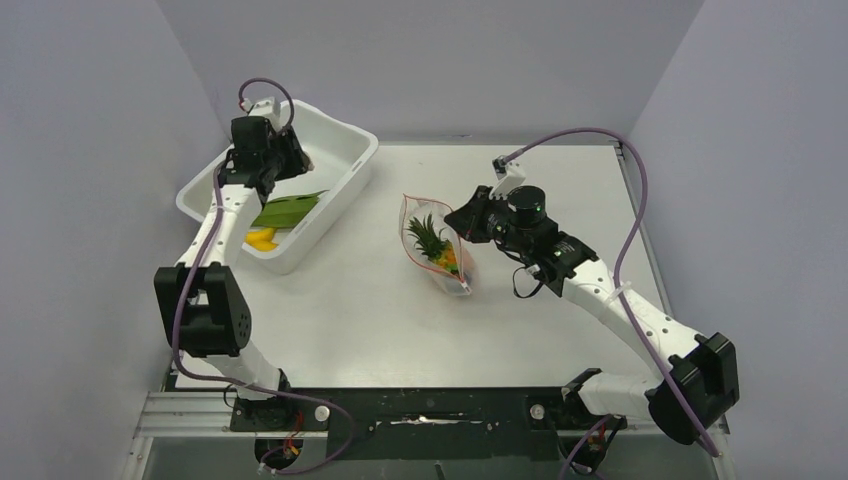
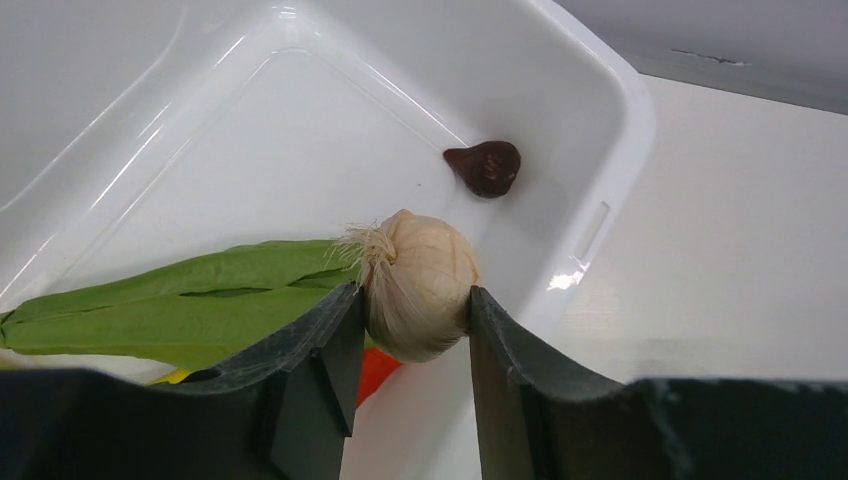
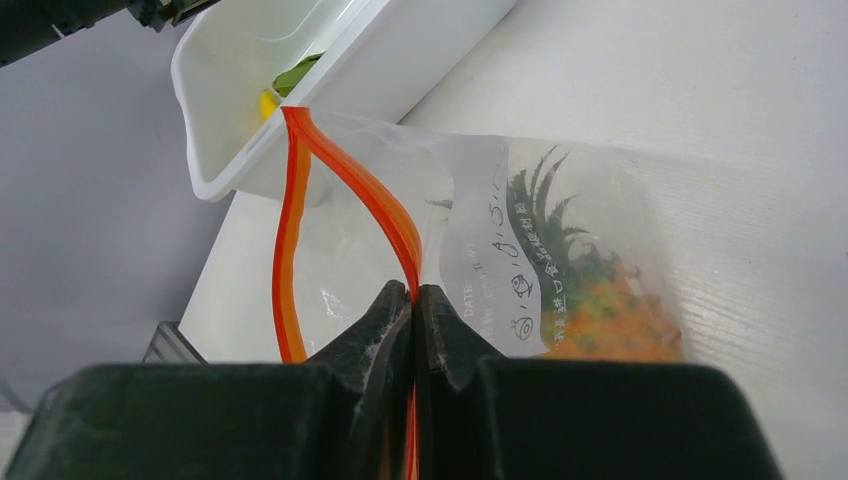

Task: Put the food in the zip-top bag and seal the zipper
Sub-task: Pick up the fake vegetable from the bin, then place the fake vegetable in the zipper food storage bag.

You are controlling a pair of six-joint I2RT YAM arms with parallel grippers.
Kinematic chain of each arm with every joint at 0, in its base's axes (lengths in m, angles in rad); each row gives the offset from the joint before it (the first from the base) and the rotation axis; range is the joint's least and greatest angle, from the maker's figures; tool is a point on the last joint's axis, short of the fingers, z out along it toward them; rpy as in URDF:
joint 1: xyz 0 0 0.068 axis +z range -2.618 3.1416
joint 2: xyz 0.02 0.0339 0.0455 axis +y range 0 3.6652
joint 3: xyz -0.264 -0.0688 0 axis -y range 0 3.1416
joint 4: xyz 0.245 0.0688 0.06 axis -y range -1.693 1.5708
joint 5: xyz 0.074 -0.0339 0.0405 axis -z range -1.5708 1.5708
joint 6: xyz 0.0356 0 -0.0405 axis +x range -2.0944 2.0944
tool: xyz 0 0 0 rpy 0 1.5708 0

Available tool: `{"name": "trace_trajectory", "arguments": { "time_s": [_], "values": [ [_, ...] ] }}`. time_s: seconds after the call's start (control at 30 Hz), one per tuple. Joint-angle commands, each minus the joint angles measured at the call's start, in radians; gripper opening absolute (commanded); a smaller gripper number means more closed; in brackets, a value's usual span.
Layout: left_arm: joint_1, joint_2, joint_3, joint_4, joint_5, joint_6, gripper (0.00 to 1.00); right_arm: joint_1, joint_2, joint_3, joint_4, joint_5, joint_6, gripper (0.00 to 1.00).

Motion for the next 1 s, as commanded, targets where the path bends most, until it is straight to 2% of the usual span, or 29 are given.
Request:
{"name": "trace_trajectory", "arguments": {
  "time_s": [0.0,0.3,0.6,0.77,0.97],
  "values": [
    [-0.019,-0.133,-0.059,0.012,0.111,-0.016,0.35,0.012,0.009,0.013,0.079,0.012,0.010,0.00],
    [-0.086,-0.313,-0.189,0.048,0.262,-0.052,0.35,0.015,0.024,0.040,0.054,0.027,0.004,0.00],
    [-0.159,-0.499,-0.349,0.183,0.433,-0.169,0.35,0.018,0.056,0.082,0.043,0.029,0.006,0.00],
    [-0.219,-0.534,-0.365,0.199,0.523,-0.211,0.35,0.019,0.059,0.102,0.031,0.030,0.016,0.00],
    [-0.325,-0.536,-0.343,0.170,0.500,-0.212,0.35,0.020,0.052,0.111,0.035,0.007,0.040,0.00]
  ]
}}
